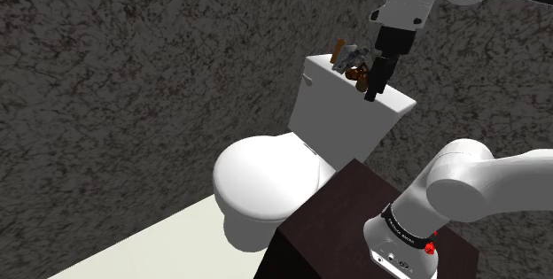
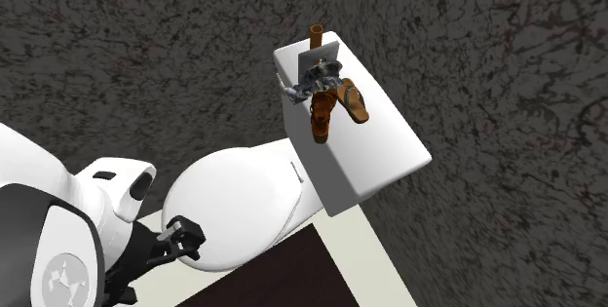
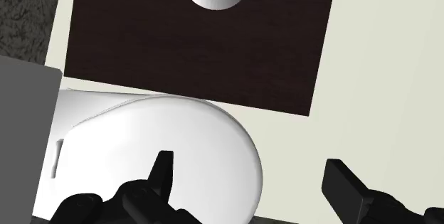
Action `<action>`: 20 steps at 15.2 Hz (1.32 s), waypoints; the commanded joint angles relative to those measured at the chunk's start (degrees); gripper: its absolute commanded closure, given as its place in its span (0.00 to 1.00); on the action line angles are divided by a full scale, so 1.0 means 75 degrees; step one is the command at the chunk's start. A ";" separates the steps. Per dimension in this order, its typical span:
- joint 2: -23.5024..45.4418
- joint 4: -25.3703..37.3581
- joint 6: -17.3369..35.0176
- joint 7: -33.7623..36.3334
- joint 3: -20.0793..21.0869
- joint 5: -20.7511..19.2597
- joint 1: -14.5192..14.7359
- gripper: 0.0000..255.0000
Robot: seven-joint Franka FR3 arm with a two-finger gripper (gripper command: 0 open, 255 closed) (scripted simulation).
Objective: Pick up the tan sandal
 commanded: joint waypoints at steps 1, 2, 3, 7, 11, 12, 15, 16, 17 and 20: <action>0.0000 0.0000 0.0000 0.0000 0.0000 0.0000 0.0000 0.00; 0.0118 0.0022 0.0129 -0.0115 -0.0140 -0.0124 -0.0079 0.00; 0.0244 0.0052 0.0259 -0.0229 -0.0279 -0.0242 -0.0156 0.00; 0.0809 0.0250 0.0779 -0.0669 -0.0830 -0.0659 -0.0444 0.00; 0.1465 0.0569 0.1283 -0.1093 -0.1376 -0.0973 -0.0685 0.00; 0.1641 0.0668 0.1405 -0.1199 -0.1511 -0.1032 -0.0739 0.00; 0.2197 0.1009 0.1753 -0.1520 -0.1913 -0.1162 -0.0881 0.00; 0.2391 0.1137 0.1863 -0.1629 -0.2047 -0.1189 -0.0922 0.00; 0.2589 0.1272 0.1969 -0.1740 -0.2180 -0.1205 -0.0962 0.00; 0.3207 0.1722 0.2264 -0.2084 -0.2575 -0.1197 -0.1068 0.00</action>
